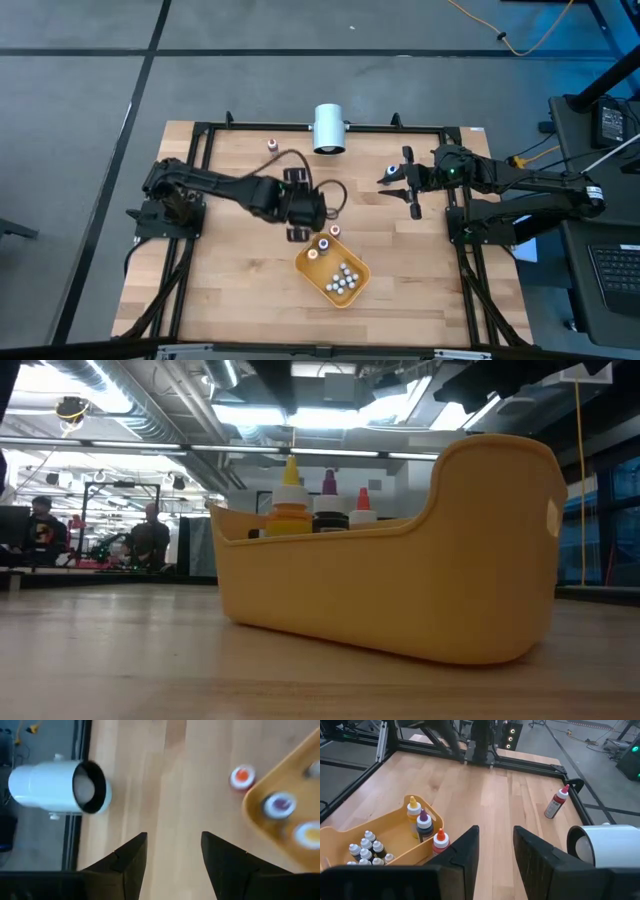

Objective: Pick & Place food coloring
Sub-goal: Put the large pink food coloring bottle into the yellow container

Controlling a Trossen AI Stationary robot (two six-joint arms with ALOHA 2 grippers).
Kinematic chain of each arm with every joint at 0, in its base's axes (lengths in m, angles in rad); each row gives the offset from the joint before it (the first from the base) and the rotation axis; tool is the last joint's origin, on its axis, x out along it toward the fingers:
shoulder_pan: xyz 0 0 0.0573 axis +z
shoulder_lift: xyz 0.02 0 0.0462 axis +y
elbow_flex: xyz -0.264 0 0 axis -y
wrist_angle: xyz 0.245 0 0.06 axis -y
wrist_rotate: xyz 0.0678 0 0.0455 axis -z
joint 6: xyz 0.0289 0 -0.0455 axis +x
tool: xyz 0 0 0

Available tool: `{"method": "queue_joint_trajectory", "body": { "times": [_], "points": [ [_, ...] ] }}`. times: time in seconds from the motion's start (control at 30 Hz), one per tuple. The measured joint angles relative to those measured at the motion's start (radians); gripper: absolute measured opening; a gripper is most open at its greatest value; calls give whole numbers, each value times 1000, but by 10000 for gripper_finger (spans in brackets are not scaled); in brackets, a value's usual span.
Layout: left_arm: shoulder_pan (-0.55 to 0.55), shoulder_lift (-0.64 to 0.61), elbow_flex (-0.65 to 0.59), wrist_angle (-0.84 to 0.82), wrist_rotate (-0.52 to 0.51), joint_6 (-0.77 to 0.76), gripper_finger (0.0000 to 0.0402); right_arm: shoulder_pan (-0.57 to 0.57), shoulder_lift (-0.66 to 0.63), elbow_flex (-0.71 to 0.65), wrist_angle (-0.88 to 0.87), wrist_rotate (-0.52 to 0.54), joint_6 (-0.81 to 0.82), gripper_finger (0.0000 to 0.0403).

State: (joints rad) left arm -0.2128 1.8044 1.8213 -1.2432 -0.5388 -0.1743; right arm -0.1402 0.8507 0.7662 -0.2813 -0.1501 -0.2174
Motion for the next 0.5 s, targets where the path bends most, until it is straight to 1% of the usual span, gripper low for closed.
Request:
{"method": "queue_joint_trajectory", "body": {
  "times": [0.1,0.2,0.33,0.5],
  "points": [
    [40,-43,-45,-11,29,77,179,0,0,0,-1,0,0,123],
    [92,-107,-129,15,39,131,176,0,0,0,-1,0,0,123],
    [192,-230,-270,68,43,192,172,0,0,0,-1,0,0,123],
    [330,-395,-420,162,124,305,171,0,0,0,-1,0,0,123]
  ]
}}
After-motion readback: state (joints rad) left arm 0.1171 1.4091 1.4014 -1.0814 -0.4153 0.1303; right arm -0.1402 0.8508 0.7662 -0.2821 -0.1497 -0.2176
